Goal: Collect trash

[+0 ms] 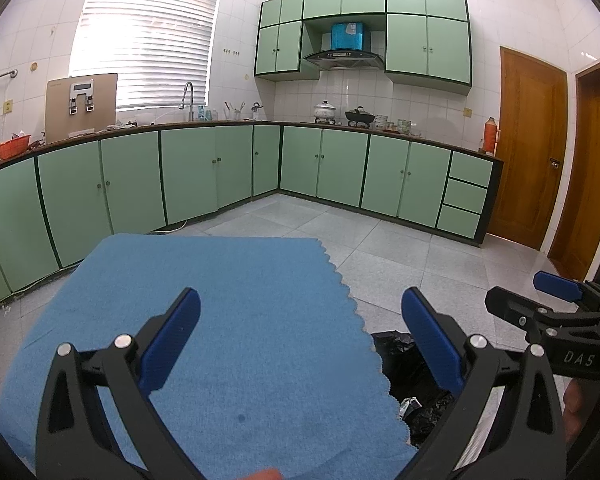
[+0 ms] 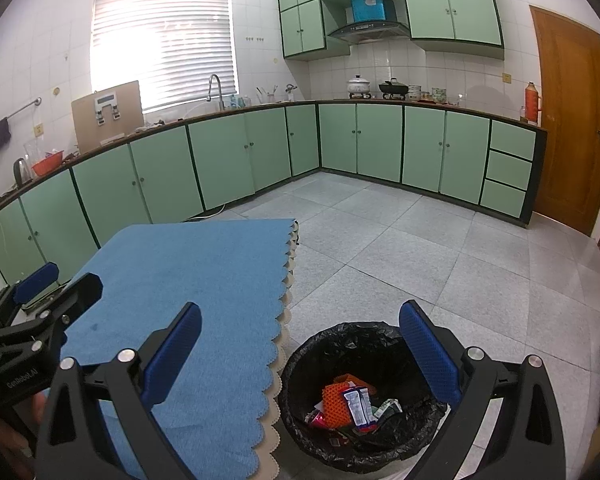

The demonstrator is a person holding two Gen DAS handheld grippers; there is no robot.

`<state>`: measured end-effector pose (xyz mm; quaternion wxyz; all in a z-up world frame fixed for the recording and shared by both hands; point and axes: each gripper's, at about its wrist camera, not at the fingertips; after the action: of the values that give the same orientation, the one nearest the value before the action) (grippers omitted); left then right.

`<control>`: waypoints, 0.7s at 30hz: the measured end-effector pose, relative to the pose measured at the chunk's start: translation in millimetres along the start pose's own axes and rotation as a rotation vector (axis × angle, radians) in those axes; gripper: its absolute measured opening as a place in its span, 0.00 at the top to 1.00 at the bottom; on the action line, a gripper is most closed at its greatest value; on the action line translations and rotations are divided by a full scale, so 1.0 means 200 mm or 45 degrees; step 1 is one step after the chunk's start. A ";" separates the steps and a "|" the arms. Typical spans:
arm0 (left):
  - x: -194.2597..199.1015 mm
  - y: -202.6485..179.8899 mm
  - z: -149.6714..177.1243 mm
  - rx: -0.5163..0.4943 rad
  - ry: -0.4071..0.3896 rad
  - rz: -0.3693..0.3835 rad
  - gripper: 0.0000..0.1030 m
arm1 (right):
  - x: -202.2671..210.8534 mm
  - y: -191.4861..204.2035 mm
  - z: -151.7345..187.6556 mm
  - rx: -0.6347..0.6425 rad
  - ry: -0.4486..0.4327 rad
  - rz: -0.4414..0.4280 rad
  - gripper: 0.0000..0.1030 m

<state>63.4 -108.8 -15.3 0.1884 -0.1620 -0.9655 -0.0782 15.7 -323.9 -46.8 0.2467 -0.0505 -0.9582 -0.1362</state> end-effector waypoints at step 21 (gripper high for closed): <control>-0.02 -0.03 -0.01 0.000 0.018 -0.004 0.05 | -0.03 -0.01 0.01 -0.001 0.005 0.003 0.06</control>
<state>64.8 -114.9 -15.4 0.1949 -0.1598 -0.9644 -0.0799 18.5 -325.3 -52.3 0.2488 -0.0513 -0.9575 -0.1366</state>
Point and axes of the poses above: each gripper's, at about its wrist camera, not at the fingertips, and x roughly against the way its jaws point, y to its left, z to its underside, and after that the axes turned 10 degrees about -x, right-handed
